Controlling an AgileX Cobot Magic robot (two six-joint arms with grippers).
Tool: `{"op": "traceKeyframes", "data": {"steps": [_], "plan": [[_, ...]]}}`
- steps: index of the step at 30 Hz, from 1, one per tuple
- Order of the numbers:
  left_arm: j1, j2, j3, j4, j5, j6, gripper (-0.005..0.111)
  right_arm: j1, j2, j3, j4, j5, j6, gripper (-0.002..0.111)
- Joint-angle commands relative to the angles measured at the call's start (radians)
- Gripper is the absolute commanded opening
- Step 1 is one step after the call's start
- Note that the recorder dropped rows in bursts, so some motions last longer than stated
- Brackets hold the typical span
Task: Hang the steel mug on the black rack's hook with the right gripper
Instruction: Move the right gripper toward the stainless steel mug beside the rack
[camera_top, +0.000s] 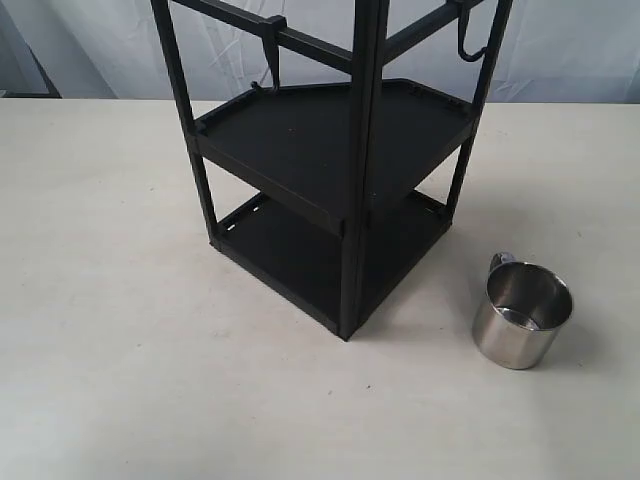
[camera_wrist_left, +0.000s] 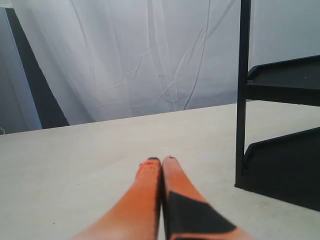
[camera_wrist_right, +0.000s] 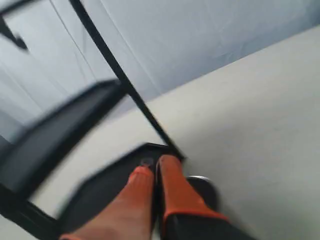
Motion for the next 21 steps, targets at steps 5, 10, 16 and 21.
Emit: {"op": "traceKeyframes", "data": {"steps": [5, 10, 16, 21], "plan": [[-0.005, -0.005, 0.0, 0.001, -0.005, -0.002, 0.002, -0.002, -0.007, 0.002, 0.533, -0.413, 0.106, 0.003], [-0.005, -0.005, 0.0, 0.001, -0.005, -0.002, 0.002, -0.002, -0.007, -0.015, 0.485, -0.419, 0.274, 0.003], [-0.005, -0.005, 0.0, 0.001, -0.005, -0.002, 0.002, -0.002, 0.195, -0.295, -0.247, 0.063, 0.226, 0.003], [-0.005, -0.005, 0.0, 0.001, -0.005, -0.002, 0.002, -0.002, 0.769, -0.595, -0.456, 0.544, 0.174, 0.003]]}}
